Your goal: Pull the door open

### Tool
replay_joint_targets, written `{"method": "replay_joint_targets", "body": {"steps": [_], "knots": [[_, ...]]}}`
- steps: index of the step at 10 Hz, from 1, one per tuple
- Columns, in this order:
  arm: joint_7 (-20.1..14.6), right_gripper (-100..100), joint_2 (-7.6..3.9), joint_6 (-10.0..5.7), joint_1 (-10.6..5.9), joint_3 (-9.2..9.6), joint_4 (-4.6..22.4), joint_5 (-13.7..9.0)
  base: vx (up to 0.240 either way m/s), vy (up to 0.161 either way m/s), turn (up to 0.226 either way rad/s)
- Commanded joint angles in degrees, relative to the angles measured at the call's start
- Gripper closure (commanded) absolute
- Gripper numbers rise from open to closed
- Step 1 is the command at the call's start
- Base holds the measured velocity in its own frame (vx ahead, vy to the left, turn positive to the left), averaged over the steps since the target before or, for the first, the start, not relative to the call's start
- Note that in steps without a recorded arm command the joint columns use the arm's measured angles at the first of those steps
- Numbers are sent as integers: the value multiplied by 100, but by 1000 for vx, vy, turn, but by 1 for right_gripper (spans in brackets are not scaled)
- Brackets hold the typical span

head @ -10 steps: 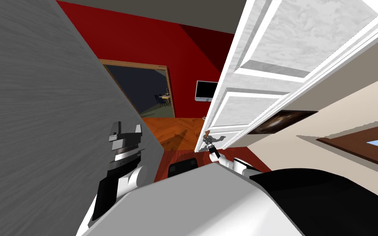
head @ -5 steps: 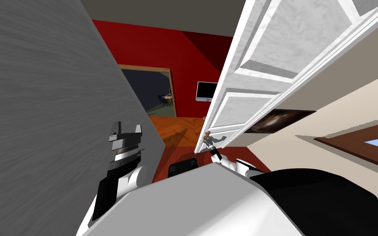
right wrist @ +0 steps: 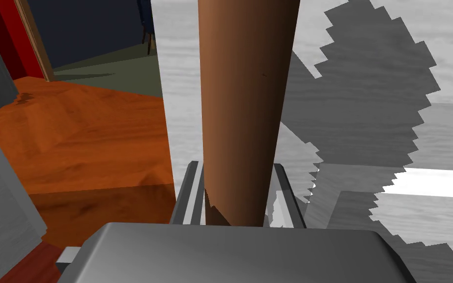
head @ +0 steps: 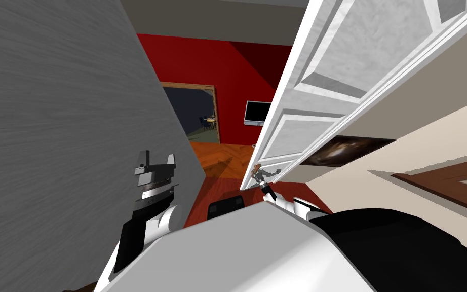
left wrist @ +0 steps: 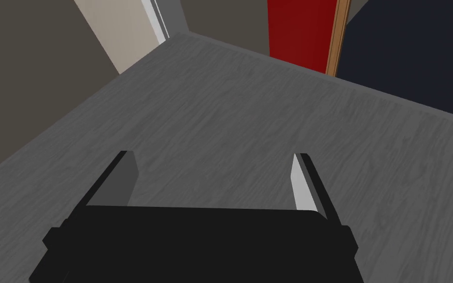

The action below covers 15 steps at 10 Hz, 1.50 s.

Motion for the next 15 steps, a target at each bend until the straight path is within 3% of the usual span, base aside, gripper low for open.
{"method": "replay_joint_targets", "body": {"steps": [1, 5, 6, 7, 15], "knots": [[-96, 100, -109, -183, 89, 148, -1, 13, -211, -76, 130], [-347, 100, -361, -588, 249, 505, -1, 47, -207, -63, 114], [-321, 100, -285, -519, 200, 462, 62, 54, -108, -38, 24], [-404, 100, -319, -659, 242, 575, 127, 74, -151, -71, 138], [-760, 100, -509, -1285, 343, 1007, 424, 136, -210, -87, 147]]}}
